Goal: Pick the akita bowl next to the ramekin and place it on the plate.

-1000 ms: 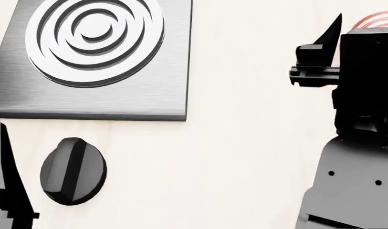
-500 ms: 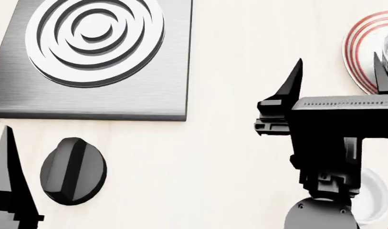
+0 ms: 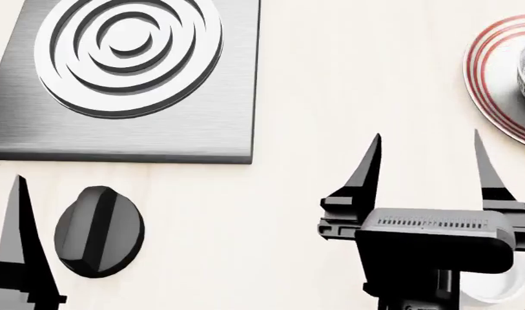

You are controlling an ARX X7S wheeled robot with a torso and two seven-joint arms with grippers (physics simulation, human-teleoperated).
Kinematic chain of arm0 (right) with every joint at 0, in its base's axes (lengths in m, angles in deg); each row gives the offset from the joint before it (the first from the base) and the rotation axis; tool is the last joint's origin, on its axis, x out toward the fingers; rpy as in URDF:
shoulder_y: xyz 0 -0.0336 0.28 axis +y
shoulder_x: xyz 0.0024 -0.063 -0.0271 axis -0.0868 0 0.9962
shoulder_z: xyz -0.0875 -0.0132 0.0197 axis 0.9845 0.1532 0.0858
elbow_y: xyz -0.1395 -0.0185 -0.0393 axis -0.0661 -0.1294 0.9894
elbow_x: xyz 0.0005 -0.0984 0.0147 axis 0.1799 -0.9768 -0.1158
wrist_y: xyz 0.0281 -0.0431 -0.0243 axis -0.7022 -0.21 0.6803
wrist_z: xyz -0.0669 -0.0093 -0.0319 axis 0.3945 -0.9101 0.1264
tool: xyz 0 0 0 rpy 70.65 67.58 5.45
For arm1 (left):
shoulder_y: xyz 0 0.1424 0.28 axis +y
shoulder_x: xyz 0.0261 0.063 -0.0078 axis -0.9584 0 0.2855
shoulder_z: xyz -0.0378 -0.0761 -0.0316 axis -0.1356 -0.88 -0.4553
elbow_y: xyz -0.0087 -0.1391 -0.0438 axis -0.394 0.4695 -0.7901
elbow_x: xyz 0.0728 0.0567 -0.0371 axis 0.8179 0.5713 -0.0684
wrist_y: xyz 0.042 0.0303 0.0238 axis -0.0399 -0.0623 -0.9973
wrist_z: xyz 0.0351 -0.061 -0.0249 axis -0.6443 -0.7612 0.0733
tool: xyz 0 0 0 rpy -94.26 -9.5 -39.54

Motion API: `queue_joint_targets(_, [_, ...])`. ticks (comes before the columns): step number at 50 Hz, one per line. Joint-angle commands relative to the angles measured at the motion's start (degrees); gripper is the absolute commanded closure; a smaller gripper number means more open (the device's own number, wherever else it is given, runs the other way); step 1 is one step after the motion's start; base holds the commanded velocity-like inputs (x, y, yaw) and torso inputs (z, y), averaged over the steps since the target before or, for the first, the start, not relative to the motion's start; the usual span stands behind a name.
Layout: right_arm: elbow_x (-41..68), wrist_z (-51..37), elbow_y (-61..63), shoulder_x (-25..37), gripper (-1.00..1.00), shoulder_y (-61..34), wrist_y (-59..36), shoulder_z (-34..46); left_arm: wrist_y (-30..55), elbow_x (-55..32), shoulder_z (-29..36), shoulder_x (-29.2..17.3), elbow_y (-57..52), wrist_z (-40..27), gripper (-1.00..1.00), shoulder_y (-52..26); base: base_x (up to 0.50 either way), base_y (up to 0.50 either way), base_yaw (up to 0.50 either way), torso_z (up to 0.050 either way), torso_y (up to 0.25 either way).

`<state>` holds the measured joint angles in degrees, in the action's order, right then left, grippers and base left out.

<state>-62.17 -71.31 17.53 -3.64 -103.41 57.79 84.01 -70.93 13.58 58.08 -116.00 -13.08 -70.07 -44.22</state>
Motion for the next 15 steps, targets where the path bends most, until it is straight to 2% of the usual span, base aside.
queue_joint_targets(1, [0.4, -2.5, 3.1, 0.1, -1.00, 4.3, 2.3, 0.7, 0.1, 0.4, 0.3, 0.3, 0.1, 0.2, -1.00, 0.2, 0.00, 0.00, 0.00, 0.000, 0.000])
queue_joint_targets(15, [1.3, -4.0, 8.9, -0.4, -1.00, 9.8, 3.0, 2.8, 0.2, 1.4, 1.2, 1.4, 1.1, 0.7, -1.00, 0.7, 0.00, 0.00, 0.00, 0.000, 0.000])
